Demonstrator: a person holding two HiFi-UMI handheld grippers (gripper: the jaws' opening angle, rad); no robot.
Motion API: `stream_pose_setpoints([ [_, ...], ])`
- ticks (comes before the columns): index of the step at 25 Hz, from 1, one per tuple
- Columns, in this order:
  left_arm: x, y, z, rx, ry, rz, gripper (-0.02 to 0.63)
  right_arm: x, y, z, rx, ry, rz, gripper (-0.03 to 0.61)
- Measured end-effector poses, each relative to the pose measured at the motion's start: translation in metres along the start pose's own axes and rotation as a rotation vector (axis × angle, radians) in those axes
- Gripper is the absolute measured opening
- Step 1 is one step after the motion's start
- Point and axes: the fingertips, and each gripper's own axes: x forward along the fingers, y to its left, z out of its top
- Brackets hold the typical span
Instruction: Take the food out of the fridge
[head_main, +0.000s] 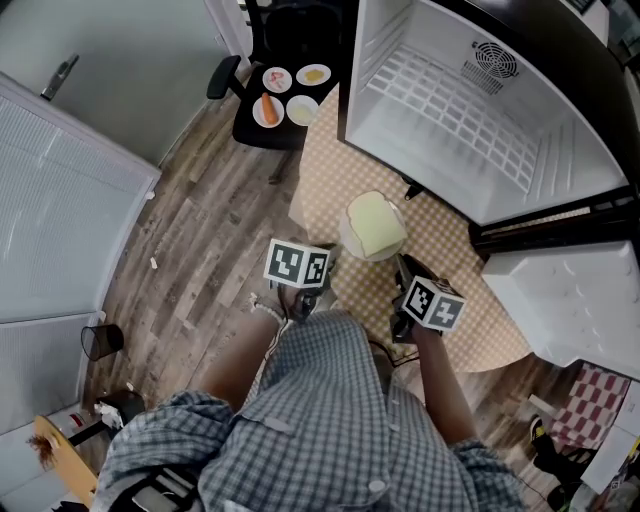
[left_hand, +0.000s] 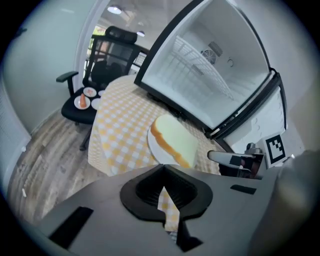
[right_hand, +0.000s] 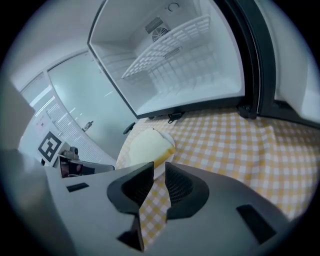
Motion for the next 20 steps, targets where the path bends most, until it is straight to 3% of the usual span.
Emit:
stream_pose_setpoints([
  [6, -0.030, -0.018, 0.032, 0.121, -0.158, 0.021, 0.006, -0.026, 0.021, 0.024, -0.203, -0.071, -0.003, 0.026],
  [10, -0.052, -0.045, 0.058, 0.251, -0.258, 0.010, 0.006, -0.043, 0.033, 0.044, -0.300, -0.134, -0.025, 0.021],
  [14, -0.074, -0.068, 0.078, 0.369, -0.321, 0.019, 0.006, -0.065, 0.049, 0.067, -0.330, -0.217, -0.011, 0.018],
  [20, -0.101, -0.105, 0.103, 0.422, -0.413, -0.025, 0.006, -0.104, 0.070, 0.102, -0.380, -0.336, 0.023, 0.015],
])
